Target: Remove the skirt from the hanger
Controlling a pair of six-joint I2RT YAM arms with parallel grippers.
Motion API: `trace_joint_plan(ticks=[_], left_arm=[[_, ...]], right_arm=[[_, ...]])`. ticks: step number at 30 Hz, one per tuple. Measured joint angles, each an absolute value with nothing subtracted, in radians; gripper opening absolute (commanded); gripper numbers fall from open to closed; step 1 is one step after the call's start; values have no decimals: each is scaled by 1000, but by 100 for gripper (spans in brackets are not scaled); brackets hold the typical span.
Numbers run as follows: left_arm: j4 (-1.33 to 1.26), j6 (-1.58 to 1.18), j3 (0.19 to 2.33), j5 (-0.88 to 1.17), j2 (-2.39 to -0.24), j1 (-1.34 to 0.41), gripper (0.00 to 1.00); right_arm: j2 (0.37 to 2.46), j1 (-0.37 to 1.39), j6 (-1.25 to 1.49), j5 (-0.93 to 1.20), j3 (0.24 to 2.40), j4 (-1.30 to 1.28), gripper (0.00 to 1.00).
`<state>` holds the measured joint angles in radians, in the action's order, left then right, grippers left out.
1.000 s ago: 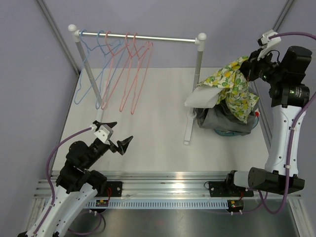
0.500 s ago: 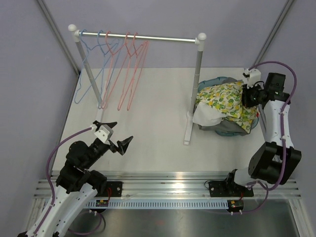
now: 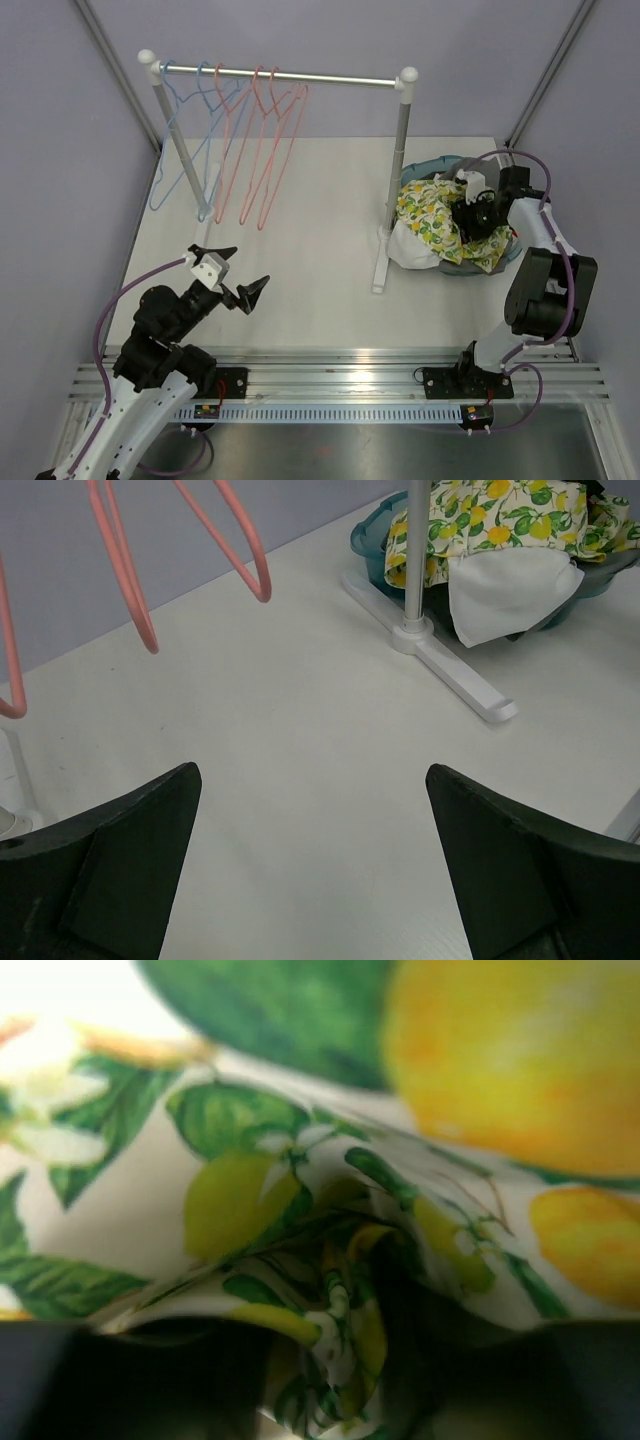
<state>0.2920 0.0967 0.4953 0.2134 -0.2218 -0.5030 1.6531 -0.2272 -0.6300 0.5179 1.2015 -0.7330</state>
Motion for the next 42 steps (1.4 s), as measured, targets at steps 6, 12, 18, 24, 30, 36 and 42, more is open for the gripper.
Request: trace_joint_plan(ticks=[6,12,18,24,30,36,42], left_arm=[[292,97,495,213,-222,-503,99],[292,97,495,212,-222,-503,99],[294,70,495,194,-222,-503,99],[360,-54,555,69,-241,-503,99],[488,-215,675,-148,-253,-502,99],[589,-297,702,-300,-237,-503,99],[646,-297,705,-356,-192,-502,99]], right_arm=[[1537,-238,-634,430,1258,-817,94],[1430,-258,-620,385,1513,-897,100],[1269,-258,-482,493,1555,-895,100],[1110,-257,-320,659,1369,-799,100],[1072,-257,-137,563,1286,-685,99],[1025,-257,10,305,1224,-614,99],[991,-257,42,144,1175,-575,99]])
